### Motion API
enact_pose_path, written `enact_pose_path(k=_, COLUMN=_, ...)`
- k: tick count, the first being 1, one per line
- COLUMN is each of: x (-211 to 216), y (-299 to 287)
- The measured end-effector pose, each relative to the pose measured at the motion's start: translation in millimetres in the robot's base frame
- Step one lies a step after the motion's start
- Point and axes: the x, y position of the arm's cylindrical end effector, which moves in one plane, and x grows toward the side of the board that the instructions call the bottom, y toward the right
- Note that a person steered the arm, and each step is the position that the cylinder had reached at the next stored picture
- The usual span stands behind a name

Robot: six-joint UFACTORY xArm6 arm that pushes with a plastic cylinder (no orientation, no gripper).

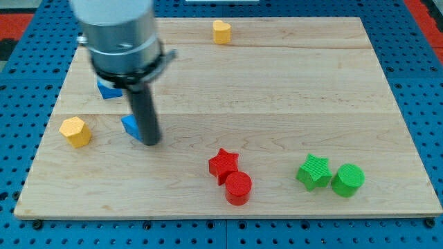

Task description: Slide the yellow heart closer to yellow hexagon

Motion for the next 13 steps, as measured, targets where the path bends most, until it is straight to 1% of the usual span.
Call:
enact_pose_path(k=1, x=-40, y=-2)
enact_pose_path(k=2, x=-70, y=19)
enact_pose_path(k=3, x=-123, y=113)
enact_pose_path(k=4, x=-200, y=238)
enact_pose_path(k=5, x=-287, y=255)
enact_pose_path(k=6, x=-294, y=185)
enact_pose_path(k=7, x=-270, y=134)
enact_pose_path(k=8, x=-253, y=111)
enact_pose_path(k=9, x=-259, y=98)
enact_pose_path(k=10, x=-196, y=82)
enact_pose_path(k=11, x=-148, y=59)
enact_pose_path(k=12, x=-181, y=60)
enact_pose_path(k=13, x=-134, y=38)
